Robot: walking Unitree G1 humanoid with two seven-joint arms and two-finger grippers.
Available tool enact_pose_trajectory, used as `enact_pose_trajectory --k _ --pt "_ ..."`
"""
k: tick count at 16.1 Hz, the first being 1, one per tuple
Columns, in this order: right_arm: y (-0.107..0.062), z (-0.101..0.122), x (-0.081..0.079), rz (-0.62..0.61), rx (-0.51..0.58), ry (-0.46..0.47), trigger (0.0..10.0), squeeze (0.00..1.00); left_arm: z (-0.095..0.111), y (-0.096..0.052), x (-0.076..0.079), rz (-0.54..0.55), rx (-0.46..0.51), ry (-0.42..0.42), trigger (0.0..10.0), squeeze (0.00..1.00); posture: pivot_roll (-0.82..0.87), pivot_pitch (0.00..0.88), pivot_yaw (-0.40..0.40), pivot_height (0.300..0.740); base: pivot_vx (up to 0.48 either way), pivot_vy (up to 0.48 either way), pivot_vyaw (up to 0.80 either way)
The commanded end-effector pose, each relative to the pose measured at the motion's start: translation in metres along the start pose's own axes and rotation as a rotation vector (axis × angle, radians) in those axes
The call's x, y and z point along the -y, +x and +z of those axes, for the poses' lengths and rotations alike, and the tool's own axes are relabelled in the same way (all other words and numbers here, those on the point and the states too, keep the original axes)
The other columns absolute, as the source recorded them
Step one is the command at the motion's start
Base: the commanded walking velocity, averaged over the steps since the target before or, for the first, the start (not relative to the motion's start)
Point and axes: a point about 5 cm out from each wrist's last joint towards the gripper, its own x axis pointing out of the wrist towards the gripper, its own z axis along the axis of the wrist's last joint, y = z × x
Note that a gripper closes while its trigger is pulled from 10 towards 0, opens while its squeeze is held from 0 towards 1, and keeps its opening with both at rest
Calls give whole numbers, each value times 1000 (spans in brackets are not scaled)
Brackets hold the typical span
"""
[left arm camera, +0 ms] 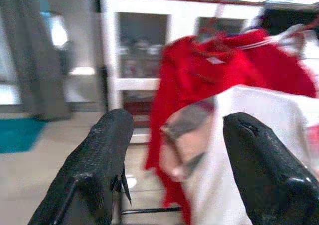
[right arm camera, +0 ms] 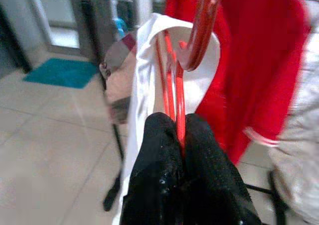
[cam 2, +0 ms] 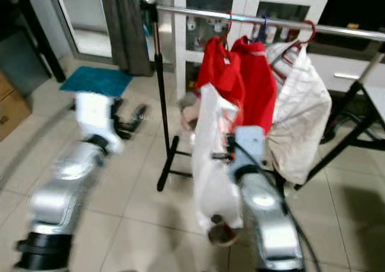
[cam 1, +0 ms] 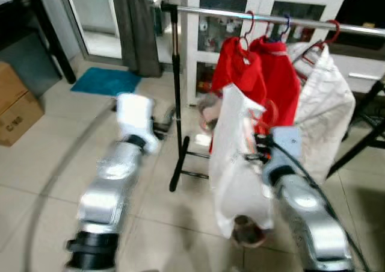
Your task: Hang hanger
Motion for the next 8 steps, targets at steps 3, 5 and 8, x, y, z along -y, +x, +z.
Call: enact_pose_trajectory --k 3,5,8 --pt "1 12 -4 8 54 0 10000 0 4 0 -9 31 9 17 10000 0 -9 45 -7 740 349 0 0" --pt "2 12 -2 -4 54 -2 10000 0 4 1 -8 31 12 16 10000 0 -7 42 -7 740 347 0 0" --pt "3 12 0 -21 52 16 10000 0 4 1 -8 26 10 22 10000 0 -5 37 -3 740 346 0 0"
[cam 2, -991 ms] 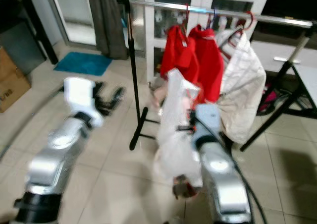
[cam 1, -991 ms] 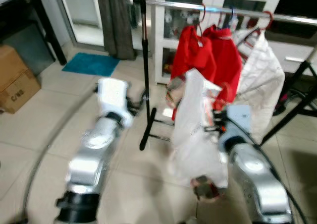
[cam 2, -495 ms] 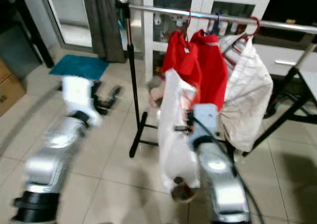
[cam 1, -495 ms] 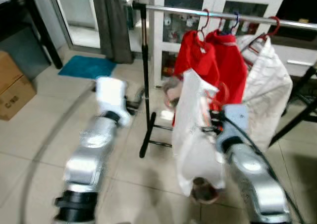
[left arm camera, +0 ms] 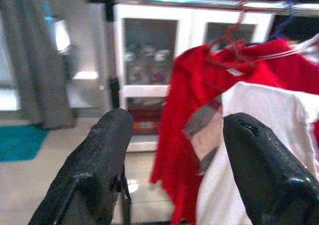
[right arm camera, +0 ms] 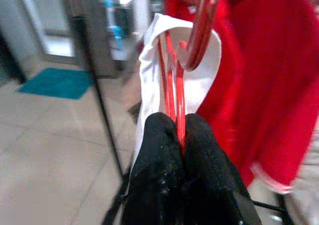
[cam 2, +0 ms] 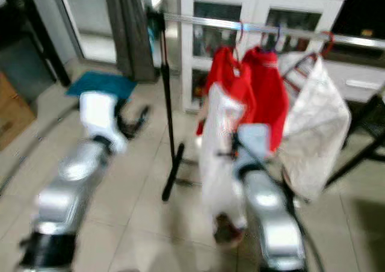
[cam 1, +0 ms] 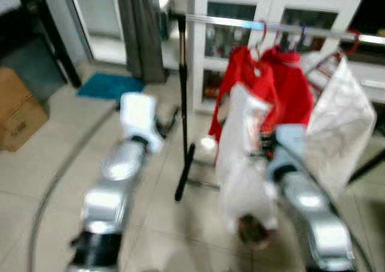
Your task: Hang hanger
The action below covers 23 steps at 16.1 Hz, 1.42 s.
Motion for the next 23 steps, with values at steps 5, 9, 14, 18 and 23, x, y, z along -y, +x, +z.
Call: enact_pose_trajectory --k 5,9,14,18,23 --pt "0 8 -5 5 33 8 10000 0 2 -2 -9 31 3 17 10000 0 -8 40 0 740 346 0 0" --pt "-1 9 -5 4 39 2 10000 0 1 -2 -8 24 1 15 10000 0 -13 38 3 740 349 0 0" --pt "0 8 -5 2 42 2 10000 0 -1 -2 -9 15 -7 22 10000 0 -9 33 9 740 348 0 0" --pt "-1 9 -6 8 48 -11 10000 0 -1 -1 -9 7 -5 32 10000 0 -13 26 11 740 348 0 0" --pt "1 8 -5 12 46 -6 10000 0 -1 -1 -8 -3 -3 46 10000 0 -12 1 17 740 347 0 0"
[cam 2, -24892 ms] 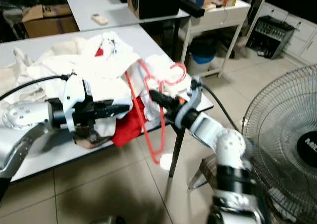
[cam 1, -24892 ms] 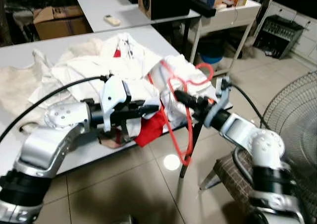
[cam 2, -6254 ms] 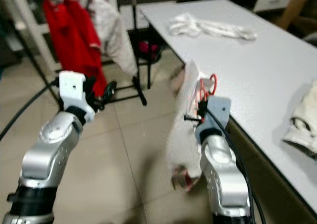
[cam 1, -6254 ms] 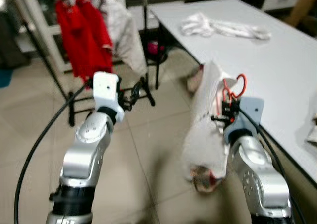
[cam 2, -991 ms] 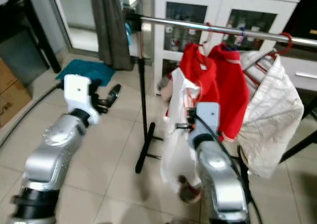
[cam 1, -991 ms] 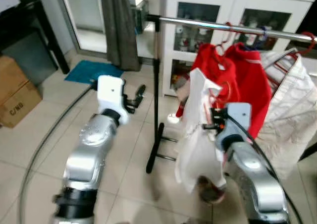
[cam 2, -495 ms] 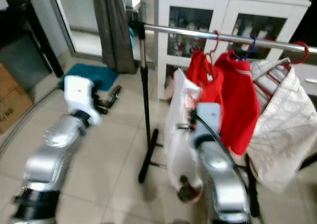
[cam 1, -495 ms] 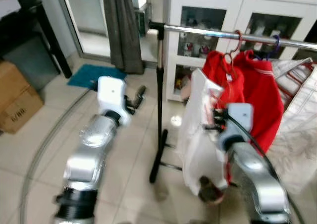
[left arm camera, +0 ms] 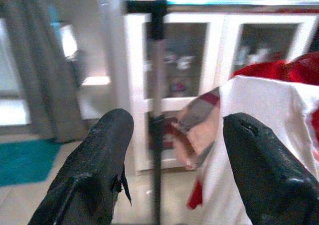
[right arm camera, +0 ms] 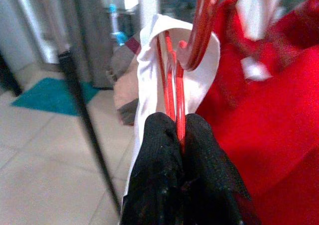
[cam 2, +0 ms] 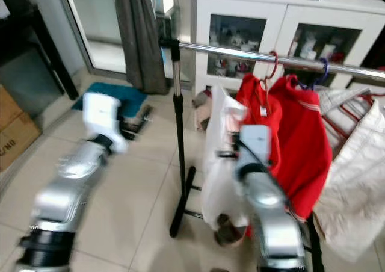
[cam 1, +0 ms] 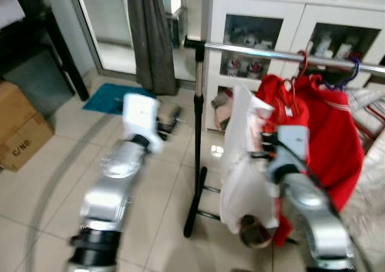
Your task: Hang hanger
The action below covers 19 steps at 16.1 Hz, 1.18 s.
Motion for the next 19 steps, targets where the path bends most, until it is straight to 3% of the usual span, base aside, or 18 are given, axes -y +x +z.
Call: enact_pose_trajectory --k 1,3,9,12,15,18,19 --pt "2 11 -8 31 56 16 10000 0 4 -2 -10 25 11 25 10000 0 -11 0 23 740 349 0 0" --pt "2 11 -9 31 62 18 10000 0 4 -1 -11 22 13 28 10000 0 -11 0 27 740 349 0 -800" --pt "2 11 -14 57 64 11 10000 0 4 0 -10 4 15 44 10000 0 -7 0 24 740 348 0 0" --pt "2 20 -21 101 108 -9 10000 0 6 -2 -8 -5 35 29 10000 0 -1 0 9 740 220 0 0" --pt "3 32 -21 111 183 2 10000 0 5 -5 1 -81 38 71 10000 0 6 0 -4 740 0 0 0" --pt "21 49 -28 134 190 -39 10000 0 2 -7 -4 -173 -12 142 10000 0 15 5 -8 740 0 0 0" --pt "36 54 -28 128 163 -22 10000 0 2 -9 -2 -262 -38 179 10000 0 22 6 -7 740 0 0 0"
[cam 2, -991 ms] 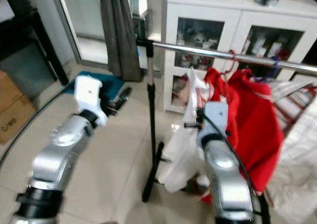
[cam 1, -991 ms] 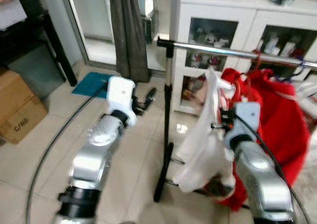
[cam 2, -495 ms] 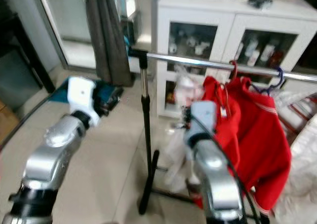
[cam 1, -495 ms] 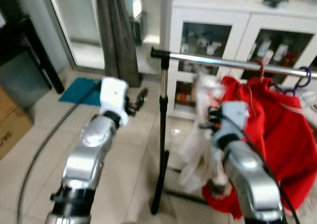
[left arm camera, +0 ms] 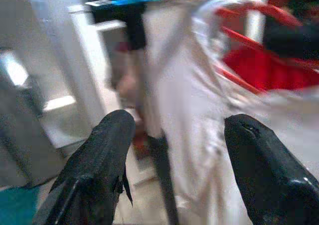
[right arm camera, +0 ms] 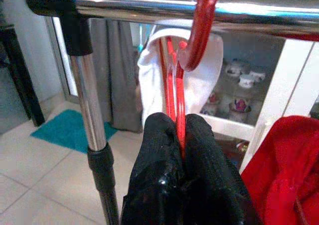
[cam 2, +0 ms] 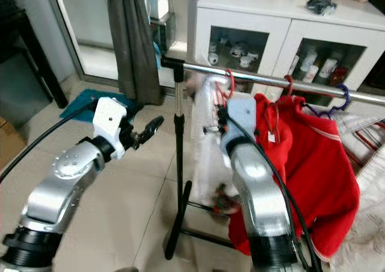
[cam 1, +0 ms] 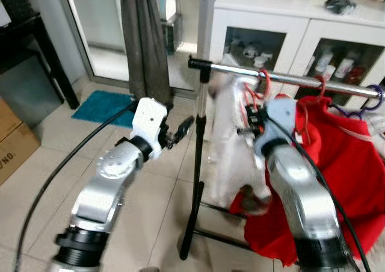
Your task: Hang hanger
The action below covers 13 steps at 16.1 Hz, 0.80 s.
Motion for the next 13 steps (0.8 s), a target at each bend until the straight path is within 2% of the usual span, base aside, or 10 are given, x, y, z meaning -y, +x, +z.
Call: enact_pose_trajectory --k 1,4,6,8,11,13 --pt "8 7 4 -19 7 23 10000 0 6 3 6 -76 8 9 10000 0 25 5 -6 740 0 0 0" --pt "40 16 9 -65 -50 55 10000 0 17 -1 11 -217 36 18 10000 0 29 4 3 740 0 0 0" --pt "56 12 12 -93 -123 96 10000 0 20 -2 9 -227 41 18 10000 0 32 11 5 740 0 0 0" --pt "70 8 13 -103 -194 86 10000 0 21 -5 7 -234 37 18 10000 0 38 23 7 740 0 0 0" --pt "71 -5 13 -86 -267 68 10000 0 20 -7 7 -243 31 16 10000 0 41 26 10 740 0 0 0" --pt "68 -7 14 -83 -251 75 10000 0 23 -5 5 -246 36 24 10000 0 37 23 19 740 0 0 0"
